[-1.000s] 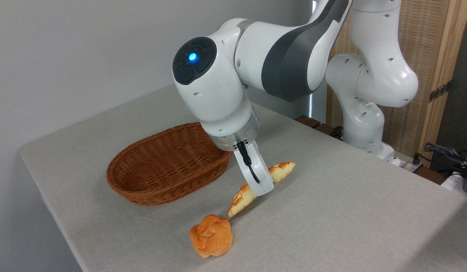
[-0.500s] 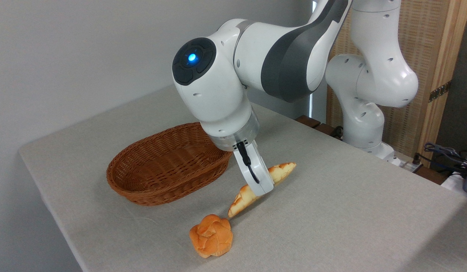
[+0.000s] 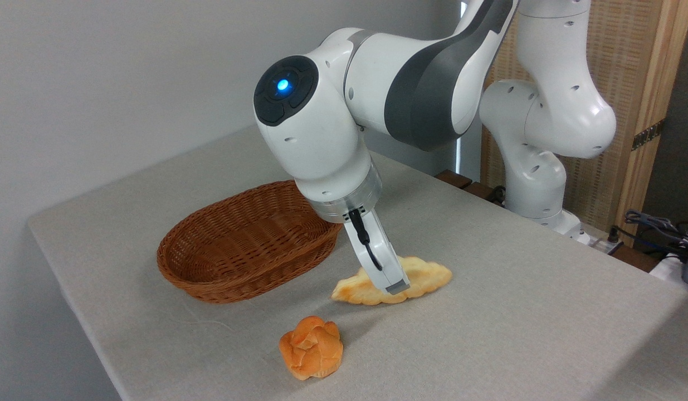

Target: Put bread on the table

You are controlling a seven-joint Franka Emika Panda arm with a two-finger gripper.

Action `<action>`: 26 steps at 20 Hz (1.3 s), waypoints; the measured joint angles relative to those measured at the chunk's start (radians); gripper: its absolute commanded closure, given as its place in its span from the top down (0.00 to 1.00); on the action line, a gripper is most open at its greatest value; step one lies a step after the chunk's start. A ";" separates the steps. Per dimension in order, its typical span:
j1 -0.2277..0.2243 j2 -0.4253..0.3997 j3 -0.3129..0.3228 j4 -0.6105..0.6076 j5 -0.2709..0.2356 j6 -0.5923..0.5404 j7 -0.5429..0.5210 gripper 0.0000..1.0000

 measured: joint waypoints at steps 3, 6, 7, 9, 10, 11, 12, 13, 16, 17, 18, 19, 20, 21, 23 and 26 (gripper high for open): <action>0.000 0.000 0.000 0.000 0.032 0.000 0.000 1.00; 0.000 0.000 0.000 0.000 0.069 0.000 0.000 1.00; 0.001 0.000 0.000 0.000 0.077 0.000 0.000 1.00; 0.002 -0.001 0.001 0.004 0.099 0.002 0.000 1.00; 0.004 -0.003 0.002 0.016 0.105 0.003 0.000 1.00; 0.005 -0.005 0.003 0.025 0.107 0.003 0.000 1.00; 0.010 -0.008 0.003 0.046 0.107 0.003 0.000 1.00; 0.013 -0.011 0.003 0.058 0.107 0.002 0.000 1.00; 0.022 -0.026 0.003 0.102 0.107 0.002 -0.003 1.00; 0.022 -0.029 0.003 0.108 0.104 0.002 -0.010 1.00; 0.022 -0.033 0.002 0.115 0.095 0.002 -0.027 1.00; 0.021 -0.037 0.000 0.128 0.076 0.002 -0.070 1.00; 0.020 -0.039 -0.003 0.137 0.064 0.002 -0.100 1.00; 0.020 -0.041 -0.012 0.156 0.038 0.002 -0.173 1.00; 0.019 -0.043 -0.038 0.189 0.015 0.003 -0.295 1.00; 0.015 -0.043 -0.105 0.244 0.004 0.023 -0.473 1.00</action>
